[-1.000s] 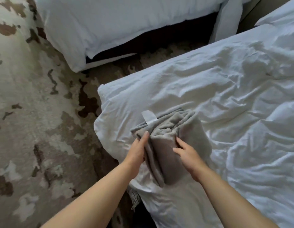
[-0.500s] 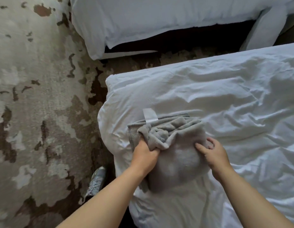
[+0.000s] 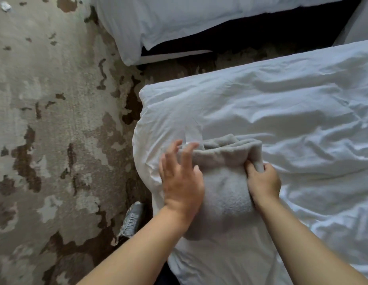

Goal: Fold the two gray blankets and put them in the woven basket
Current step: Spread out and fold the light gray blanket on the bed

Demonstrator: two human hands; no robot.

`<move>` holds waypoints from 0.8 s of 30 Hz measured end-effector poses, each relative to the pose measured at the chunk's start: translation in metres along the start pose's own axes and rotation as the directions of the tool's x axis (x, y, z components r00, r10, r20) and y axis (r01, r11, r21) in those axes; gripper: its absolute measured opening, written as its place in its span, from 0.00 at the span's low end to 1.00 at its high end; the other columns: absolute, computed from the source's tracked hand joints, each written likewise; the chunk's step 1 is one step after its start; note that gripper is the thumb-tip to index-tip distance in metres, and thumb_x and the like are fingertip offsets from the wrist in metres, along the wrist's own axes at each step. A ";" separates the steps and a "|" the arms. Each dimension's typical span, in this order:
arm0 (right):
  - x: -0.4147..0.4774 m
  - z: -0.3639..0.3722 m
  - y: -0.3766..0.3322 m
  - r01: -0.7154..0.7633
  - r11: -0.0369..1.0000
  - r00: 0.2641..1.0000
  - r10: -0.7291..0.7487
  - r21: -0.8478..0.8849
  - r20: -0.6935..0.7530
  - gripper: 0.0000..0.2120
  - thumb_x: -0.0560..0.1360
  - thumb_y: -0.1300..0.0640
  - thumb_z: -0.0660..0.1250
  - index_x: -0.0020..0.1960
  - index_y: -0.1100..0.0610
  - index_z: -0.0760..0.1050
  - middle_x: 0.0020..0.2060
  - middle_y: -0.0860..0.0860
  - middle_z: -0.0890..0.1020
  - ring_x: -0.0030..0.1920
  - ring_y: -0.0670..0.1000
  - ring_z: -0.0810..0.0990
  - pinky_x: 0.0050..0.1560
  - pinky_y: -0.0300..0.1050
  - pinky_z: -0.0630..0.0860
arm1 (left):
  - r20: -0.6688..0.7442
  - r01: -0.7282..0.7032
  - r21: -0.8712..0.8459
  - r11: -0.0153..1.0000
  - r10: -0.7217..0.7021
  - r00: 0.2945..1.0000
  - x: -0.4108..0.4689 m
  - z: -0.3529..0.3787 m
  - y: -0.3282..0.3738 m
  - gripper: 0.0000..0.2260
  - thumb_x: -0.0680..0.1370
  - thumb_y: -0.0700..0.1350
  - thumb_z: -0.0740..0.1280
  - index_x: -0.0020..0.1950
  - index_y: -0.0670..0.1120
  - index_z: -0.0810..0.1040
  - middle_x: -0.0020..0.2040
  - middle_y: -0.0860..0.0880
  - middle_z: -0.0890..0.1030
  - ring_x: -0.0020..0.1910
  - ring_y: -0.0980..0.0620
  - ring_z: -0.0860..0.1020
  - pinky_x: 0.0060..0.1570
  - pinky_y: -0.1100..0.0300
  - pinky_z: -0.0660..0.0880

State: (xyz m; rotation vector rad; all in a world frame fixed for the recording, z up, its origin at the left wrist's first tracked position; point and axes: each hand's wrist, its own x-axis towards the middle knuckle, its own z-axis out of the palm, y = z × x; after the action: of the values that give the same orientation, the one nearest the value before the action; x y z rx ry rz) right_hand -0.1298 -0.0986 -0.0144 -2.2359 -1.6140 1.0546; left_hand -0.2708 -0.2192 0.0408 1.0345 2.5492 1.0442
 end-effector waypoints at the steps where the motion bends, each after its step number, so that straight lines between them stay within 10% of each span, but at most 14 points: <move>1: -0.001 0.000 -0.001 0.003 1.000 1.000 -0.003 -0.024 -0.001 0.16 0.72 0.42 0.66 0.39 0.55 0.71 0.36 0.51 0.78 0.40 0.57 0.75 0.38 0.48 0.65 | 0.036 -0.189 -0.027 0.982 0.190 0.981 -0.010 0.002 0.012 0.20 0.67 0.37 0.67 0.58 0.48 0.77 0.60 0.44 0.76 0.59 0.44 0.75 0.63 0.43 0.70; 3: -0.003 0.000 -0.006 0.013 0.997 1.000 -0.014 -0.071 -0.009 0.16 0.73 0.44 0.66 0.42 0.57 0.71 0.39 0.54 0.79 0.41 0.58 0.74 0.39 0.48 0.65 | 0.273 -0.398 0.069 0.915 0.366 0.890 -0.027 0.011 0.024 0.16 0.66 0.44 0.64 0.52 0.50 0.81 0.57 0.47 0.80 0.58 0.46 0.78 0.61 0.42 0.72; 6: -0.010 -0.003 -0.017 0.210 0.961 0.957 -0.240 -0.181 -0.162 0.15 0.73 0.53 0.68 0.53 0.63 0.73 0.52 0.64 0.77 0.52 0.63 0.74 0.48 0.52 0.67 | 0.538 -0.351 0.336 0.874 0.128 0.833 -0.030 0.023 0.015 0.24 0.72 0.54 0.64 0.68 0.51 0.73 0.73 0.46 0.68 0.73 0.47 0.65 0.71 0.39 0.55; 8: -0.020 -0.004 -0.022 0.542 0.767 0.766 -0.619 -0.344 -0.175 0.17 0.71 0.56 0.66 0.55 0.66 0.76 0.55 0.67 0.76 0.55 0.65 0.74 0.56 0.55 0.67 | 0.520 -0.247 0.333 0.910 0.042 0.853 -0.022 0.031 0.000 0.27 0.77 0.55 0.57 0.76 0.51 0.60 0.78 0.47 0.55 0.77 0.48 0.51 0.72 0.43 0.37; 11: -0.025 0.000 -0.022 0.844 0.374 0.473 -0.857 -0.384 0.205 0.24 0.70 0.49 0.61 0.61 0.61 0.79 0.62 0.64 0.77 0.63 0.62 0.74 0.66 0.57 0.65 | 0.439 -0.204 0.332 0.921 0.041 0.898 -0.010 0.035 -0.011 0.26 0.76 0.54 0.58 0.74 0.50 0.67 0.76 0.46 0.62 0.76 0.46 0.58 0.71 0.40 0.43; 15: -0.009 0.006 -0.013 0.815 0.372 0.568 -0.665 -0.444 0.486 0.34 0.72 0.39 0.49 0.74 0.50 0.63 0.76 0.54 0.61 0.76 0.54 0.58 0.75 0.50 0.48 | 0.436 -0.229 0.297 0.927 0.082 0.896 -0.004 0.047 -0.030 0.26 0.77 0.55 0.56 0.75 0.53 0.63 0.77 0.49 0.59 0.77 0.49 0.55 0.72 0.46 0.41; 24: 0.037 0.066 0.026 0.824 0.346 0.504 -0.809 -0.449 0.303 0.31 0.71 0.44 0.55 0.72 0.55 0.68 0.72 0.59 0.67 0.73 0.59 0.64 0.71 0.54 0.55 | 0.206 -0.303 0.190 0.934 0.263 0.942 0.001 0.110 -0.088 0.26 0.70 0.52 0.59 0.68 0.49 0.74 0.70 0.45 0.72 0.71 0.47 0.65 0.70 0.46 0.55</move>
State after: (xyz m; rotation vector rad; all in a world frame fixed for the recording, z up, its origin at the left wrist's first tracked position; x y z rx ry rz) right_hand -0.1467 -0.0919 -0.0928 -1.1356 -2.8381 0.3119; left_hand -0.2722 -0.2041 -0.0993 1.5198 2.4574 0.6980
